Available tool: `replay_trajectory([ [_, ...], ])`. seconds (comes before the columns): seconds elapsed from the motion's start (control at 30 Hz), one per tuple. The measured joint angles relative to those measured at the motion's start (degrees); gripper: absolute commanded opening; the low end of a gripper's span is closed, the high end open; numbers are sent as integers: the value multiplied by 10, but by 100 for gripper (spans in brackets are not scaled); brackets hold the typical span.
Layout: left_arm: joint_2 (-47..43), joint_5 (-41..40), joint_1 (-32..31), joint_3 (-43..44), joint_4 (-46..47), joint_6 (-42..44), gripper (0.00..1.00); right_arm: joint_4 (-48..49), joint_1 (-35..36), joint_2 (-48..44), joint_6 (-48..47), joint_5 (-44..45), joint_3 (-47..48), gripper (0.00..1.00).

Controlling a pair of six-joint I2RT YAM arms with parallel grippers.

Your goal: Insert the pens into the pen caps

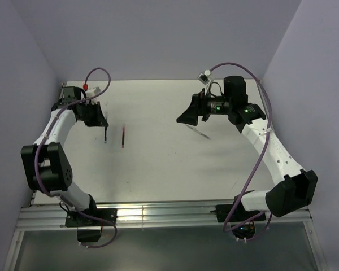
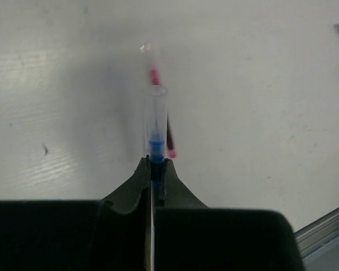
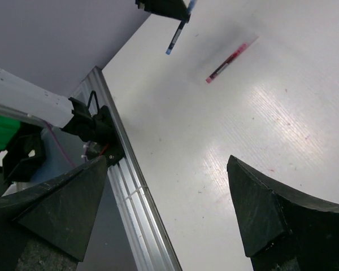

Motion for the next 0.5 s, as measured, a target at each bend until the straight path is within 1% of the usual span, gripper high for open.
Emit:
replay_trajectory([
  [0.07,38,-17,14,1,-20,23,2,-5,-8,-6,-5,5,-5,95],
  [0.17,85,-33,16,13,-33,35,2,-13,-14,-10,-8,6,-7,96],
  [0.33,158,-46,12,57,-32,30,3,-14,-14,-11,-12,6,-9,100],
  [0.5,212,-50,10,80,-22,7,6,-15,-15,-11,-14,6,-9,100],
])
